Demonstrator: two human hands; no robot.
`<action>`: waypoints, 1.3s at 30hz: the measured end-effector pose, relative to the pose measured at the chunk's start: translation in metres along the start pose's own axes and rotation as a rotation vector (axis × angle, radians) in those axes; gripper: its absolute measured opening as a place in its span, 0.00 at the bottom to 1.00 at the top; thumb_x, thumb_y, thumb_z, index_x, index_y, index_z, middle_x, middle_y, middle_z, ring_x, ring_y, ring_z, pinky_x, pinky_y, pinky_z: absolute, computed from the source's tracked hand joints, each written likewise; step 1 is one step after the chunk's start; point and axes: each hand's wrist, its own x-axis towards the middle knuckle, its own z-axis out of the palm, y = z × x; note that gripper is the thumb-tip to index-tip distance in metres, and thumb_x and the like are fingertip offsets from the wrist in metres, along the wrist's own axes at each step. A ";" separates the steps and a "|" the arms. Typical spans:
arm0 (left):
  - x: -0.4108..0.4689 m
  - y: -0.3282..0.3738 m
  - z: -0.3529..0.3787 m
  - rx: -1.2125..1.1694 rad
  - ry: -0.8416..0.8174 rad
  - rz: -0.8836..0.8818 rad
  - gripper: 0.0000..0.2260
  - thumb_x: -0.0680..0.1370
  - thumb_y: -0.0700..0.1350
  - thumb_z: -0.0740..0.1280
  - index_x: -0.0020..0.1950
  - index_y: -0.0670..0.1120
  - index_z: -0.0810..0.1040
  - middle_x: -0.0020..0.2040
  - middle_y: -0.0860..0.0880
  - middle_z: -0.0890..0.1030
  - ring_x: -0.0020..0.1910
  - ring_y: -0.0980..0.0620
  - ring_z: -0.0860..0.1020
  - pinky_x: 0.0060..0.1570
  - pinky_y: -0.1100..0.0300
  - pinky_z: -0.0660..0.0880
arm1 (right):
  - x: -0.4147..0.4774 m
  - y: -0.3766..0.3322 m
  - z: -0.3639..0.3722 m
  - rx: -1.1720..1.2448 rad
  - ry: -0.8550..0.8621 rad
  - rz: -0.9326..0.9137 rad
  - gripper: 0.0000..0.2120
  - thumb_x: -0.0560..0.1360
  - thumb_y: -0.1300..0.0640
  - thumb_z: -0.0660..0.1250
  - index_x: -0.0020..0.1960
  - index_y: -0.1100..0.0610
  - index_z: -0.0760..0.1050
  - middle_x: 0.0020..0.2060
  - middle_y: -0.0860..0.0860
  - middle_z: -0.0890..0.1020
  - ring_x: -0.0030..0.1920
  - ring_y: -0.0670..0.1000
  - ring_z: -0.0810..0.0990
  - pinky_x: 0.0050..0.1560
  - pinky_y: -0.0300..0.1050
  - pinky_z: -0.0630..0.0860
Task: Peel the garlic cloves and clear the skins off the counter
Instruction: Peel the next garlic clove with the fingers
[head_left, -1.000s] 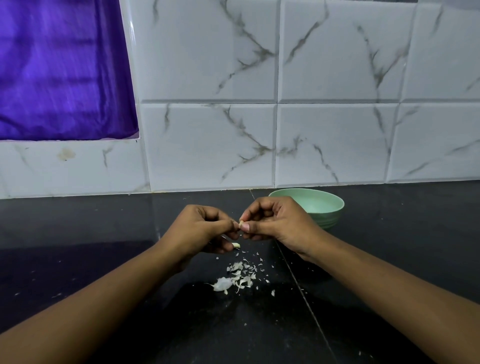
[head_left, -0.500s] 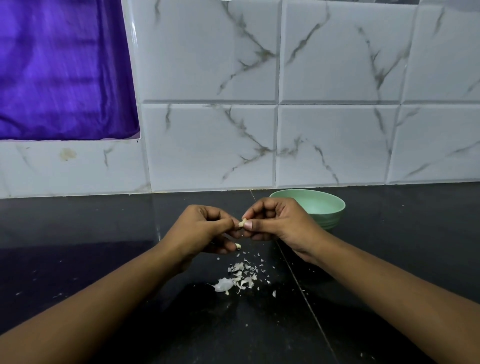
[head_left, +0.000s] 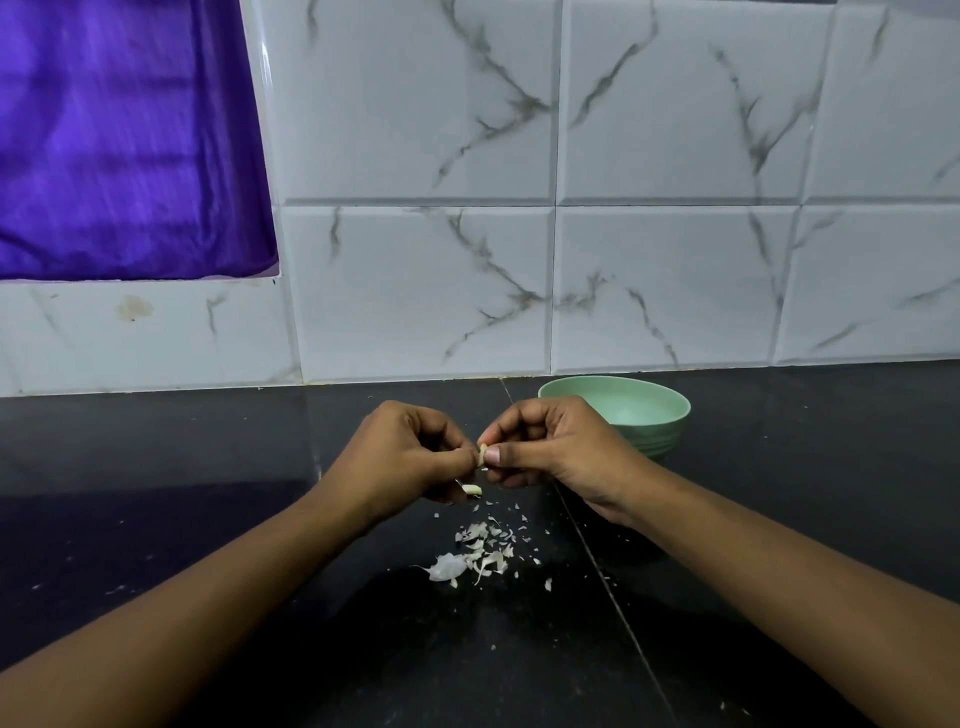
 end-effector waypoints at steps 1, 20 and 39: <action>0.000 0.000 0.001 0.010 0.003 0.003 0.06 0.73 0.35 0.70 0.36 0.40 0.82 0.31 0.44 0.83 0.31 0.49 0.82 0.39 0.54 0.81 | 0.000 0.000 0.000 0.003 0.002 0.001 0.05 0.71 0.70 0.70 0.42 0.62 0.78 0.31 0.52 0.83 0.33 0.47 0.82 0.36 0.38 0.80; 0.002 -0.003 0.007 -0.297 -0.021 -0.250 0.08 0.76 0.37 0.66 0.37 0.40 0.78 0.29 0.47 0.80 0.21 0.54 0.76 0.25 0.64 0.75 | 0.001 0.001 -0.001 0.038 -0.012 -0.010 0.05 0.71 0.70 0.70 0.44 0.62 0.78 0.35 0.54 0.83 0.36 0.47 0.83 0.35 0.36 0.79; -0.001 0.001 0.006 -0.173 0.024 -0.095 0.01 0.73 0.37 0.72 0.42 0.40 0.83 0.31 0.47 0.83 0.28 0.51 0.81 0.32 0.61 0.79 | 0.000 0.002 0.000 0.035 0.047 -0.013 0.06 0.69 0.69 0.71 0.43 0.60 0.80 0.35 0.50 0.85 0.37 0.46 0.84 0.38 0.38 0.80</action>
